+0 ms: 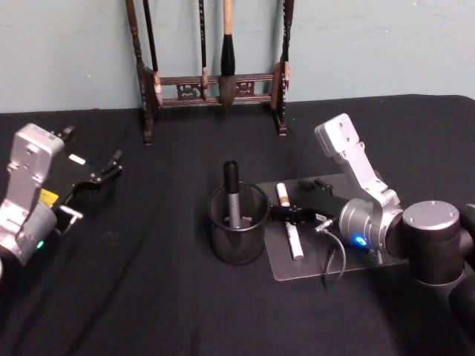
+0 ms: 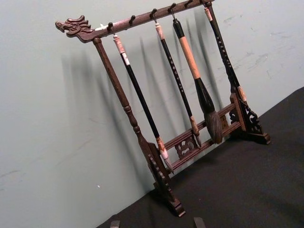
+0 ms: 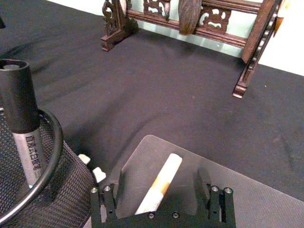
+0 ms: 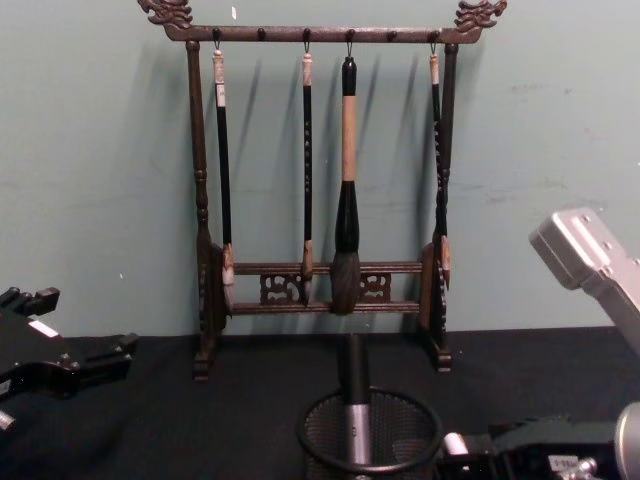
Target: Pick up the water-based marker from the table and place it into the pen holder.
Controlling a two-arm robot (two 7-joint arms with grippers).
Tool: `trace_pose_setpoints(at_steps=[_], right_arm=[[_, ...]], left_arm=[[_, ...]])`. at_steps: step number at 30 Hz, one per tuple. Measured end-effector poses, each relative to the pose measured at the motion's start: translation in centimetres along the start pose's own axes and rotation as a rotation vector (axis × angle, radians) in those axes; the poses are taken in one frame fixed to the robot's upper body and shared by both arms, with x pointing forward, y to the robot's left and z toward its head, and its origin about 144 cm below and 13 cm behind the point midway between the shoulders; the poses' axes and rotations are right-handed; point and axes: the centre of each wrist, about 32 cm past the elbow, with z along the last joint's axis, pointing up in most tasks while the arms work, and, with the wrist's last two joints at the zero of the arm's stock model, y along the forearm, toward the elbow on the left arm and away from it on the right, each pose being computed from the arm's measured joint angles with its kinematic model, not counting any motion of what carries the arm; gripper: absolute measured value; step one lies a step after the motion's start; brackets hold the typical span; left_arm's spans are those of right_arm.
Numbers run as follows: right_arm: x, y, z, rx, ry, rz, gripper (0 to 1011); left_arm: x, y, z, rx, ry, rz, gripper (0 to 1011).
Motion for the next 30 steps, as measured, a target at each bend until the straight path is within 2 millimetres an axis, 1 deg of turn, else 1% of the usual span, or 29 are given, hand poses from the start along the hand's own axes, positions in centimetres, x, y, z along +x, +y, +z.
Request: trace_pose_setpoints(at_steps=[30], right_arm=[[-0.04,0.28,-0.66,-0.018,0.011,0.006,1002]], left_arm=[[0.00,0.00,0.00,0.000,0.000,0.000,1001]])
